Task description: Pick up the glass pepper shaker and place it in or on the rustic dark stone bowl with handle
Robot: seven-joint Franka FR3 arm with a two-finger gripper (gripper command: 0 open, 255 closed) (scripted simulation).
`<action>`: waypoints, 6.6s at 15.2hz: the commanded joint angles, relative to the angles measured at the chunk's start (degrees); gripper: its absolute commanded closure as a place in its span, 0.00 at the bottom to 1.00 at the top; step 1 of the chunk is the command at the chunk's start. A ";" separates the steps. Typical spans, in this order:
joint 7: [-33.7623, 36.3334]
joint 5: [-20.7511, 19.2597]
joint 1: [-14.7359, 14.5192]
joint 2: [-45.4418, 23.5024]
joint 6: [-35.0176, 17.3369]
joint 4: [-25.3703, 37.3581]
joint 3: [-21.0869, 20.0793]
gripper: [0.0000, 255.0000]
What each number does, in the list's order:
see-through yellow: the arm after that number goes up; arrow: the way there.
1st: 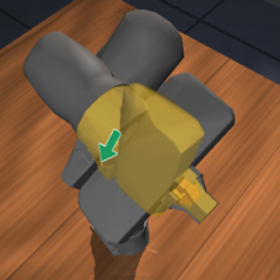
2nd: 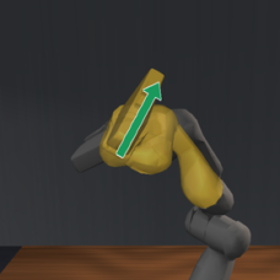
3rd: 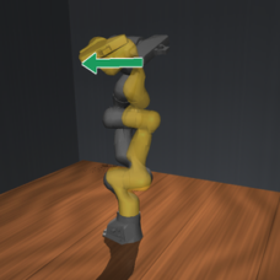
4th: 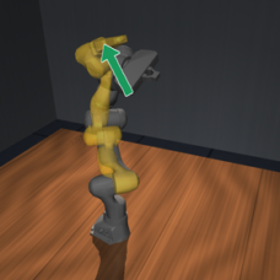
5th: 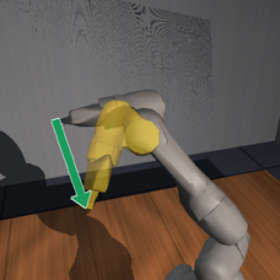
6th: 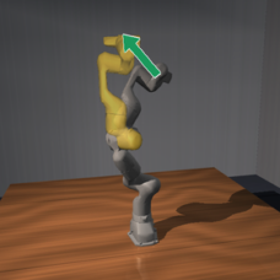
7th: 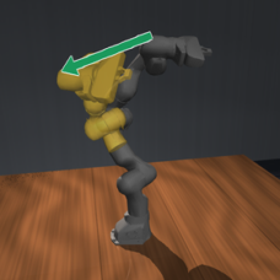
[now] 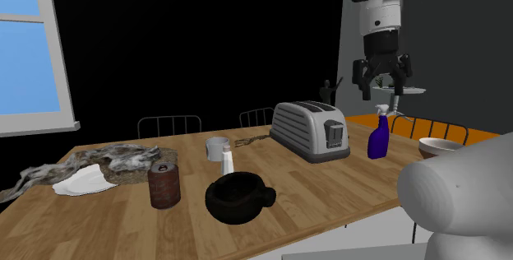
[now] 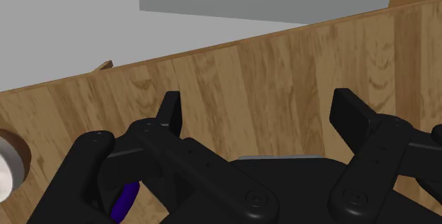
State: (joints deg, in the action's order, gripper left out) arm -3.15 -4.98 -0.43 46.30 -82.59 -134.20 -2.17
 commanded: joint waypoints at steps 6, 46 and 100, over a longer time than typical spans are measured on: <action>6.70 4.29 -1.31 -5.14 -5.33 -0.54 -5.06 0.00; 52.44 -7.76 -15.81 -78.71 -25.84 49.64 -24.17 0.00; 51.32 -6.52 -17.97 -76.77 -4.97 69.06 -25.20 1.00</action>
State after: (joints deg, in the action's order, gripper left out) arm 48.16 -11.44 -18.13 -30.29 -88.73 -66.49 -27.36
